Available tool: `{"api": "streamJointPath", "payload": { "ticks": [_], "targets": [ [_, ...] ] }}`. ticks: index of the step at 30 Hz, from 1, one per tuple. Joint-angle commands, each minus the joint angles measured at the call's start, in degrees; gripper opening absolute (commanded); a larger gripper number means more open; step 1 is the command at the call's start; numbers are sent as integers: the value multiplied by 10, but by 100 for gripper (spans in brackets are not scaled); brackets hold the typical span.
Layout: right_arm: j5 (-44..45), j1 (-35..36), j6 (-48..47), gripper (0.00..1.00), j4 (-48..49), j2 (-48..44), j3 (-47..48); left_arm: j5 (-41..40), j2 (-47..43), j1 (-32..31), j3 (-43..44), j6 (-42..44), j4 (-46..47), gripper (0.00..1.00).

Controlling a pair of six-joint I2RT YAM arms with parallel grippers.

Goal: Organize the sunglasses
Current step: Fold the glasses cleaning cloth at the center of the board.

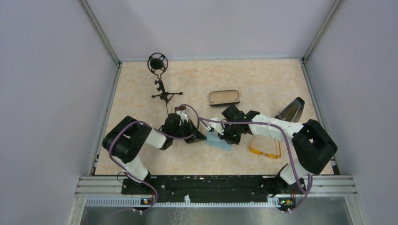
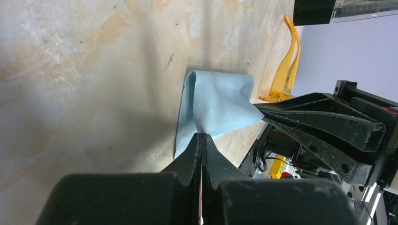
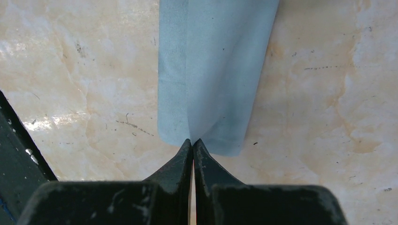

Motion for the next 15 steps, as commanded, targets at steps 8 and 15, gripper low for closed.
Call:
{"api": "streamJointPath", "payload": {
  "ticks": [8, 15],
  "targets": [
    [-2, 19, 5, 0, -7, 1, 15, 8, 8, 3, 16, 23, -5, 0],
    [2, 29, 4, 2, -7, 13, 14, 9, -12, 7, 15, 33, -21, 0]
  ]
}}
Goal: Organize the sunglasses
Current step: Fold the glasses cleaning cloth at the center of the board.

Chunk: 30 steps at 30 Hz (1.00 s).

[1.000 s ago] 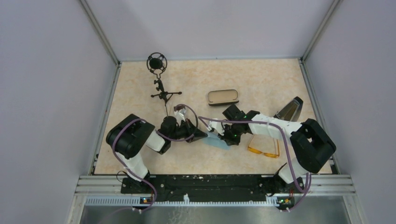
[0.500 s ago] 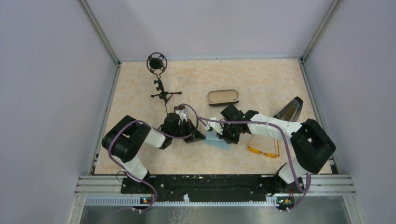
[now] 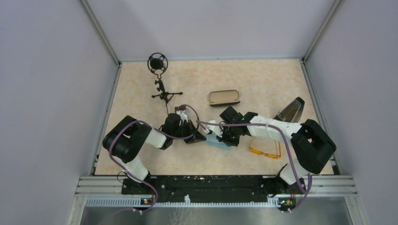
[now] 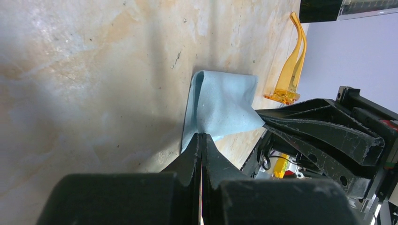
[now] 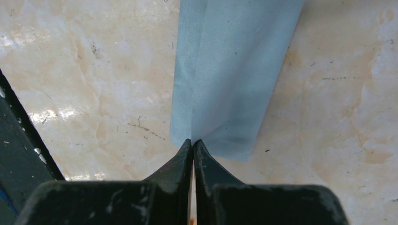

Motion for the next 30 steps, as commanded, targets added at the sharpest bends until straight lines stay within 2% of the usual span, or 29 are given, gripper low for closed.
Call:
{"api": "streamJointPath", "payload": {
  "ticks": [1, 12, 27, 28, 30],
  "targets": [
    [1, 12, 2, 2, -3, 11, 14, 7, -16, 4, 13, 21, -6, 0],
    [3, 13, 0, 17, -11, 10, 11, 13, -30, 5, -7, 20, 0, 0],
    [-70, 13, -5, 18, -45, 1, 20, 9, -58, 5, 5, 36, -43, 0],
    [-76, 13, -7, 19, -49, -1, 21, 9, -63, 5, 5, 38, -49, 2],
    [-88, 8, -14, 20, -58, -6, 27, 9, -78, 5, 4, 46, -68, 12]
  ]
}}
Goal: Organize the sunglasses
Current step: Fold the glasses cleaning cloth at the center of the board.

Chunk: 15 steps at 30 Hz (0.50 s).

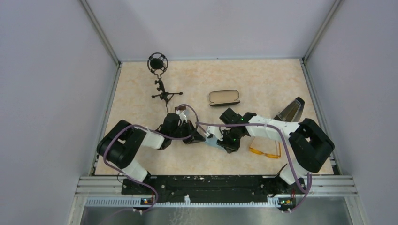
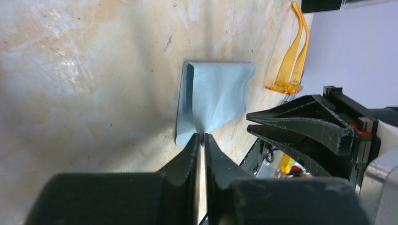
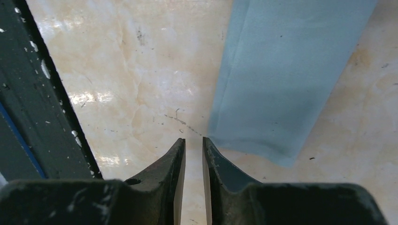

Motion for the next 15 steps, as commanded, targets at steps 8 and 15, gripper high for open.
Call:
{"api": "streamJointPath", "payload": {
  "ticks": [8, 15],
  "targets": [
    [-109, -119, -15, 30, -20, -29, 62, -72, -115, 4, 61, 117, -187, 50],
    [-76, -178, 13, 40, 38, 7, 63, -124, -57, 5, 157, 221, -257, 58]
  ]
}}
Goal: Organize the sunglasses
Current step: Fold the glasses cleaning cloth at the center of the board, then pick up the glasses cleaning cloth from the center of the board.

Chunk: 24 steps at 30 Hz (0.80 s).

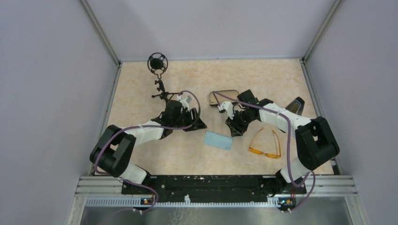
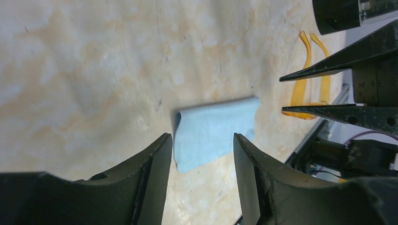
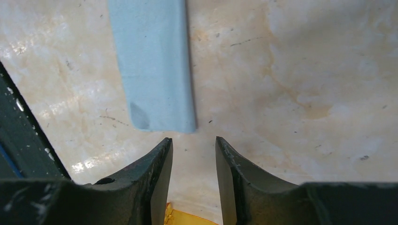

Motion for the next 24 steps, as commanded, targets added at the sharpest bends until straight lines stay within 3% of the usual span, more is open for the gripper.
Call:
{"api": "streamJointPath", "payload": {
  "ticks": [1, 15, 24],
  "targets": [
    [2, -18, 9, 40, 38, 26, 22, -47, 38, 4, 51, 82, -37, 58],
    [-60, -29, -6, 38, 8, 91, 28, 69, 146, 6, 82, 105, 42, 55],
    [-76, -28, -11, 18, -9, 111, 36, 76, 144, 6, 78, 122, 47, 49]
  ]
}}
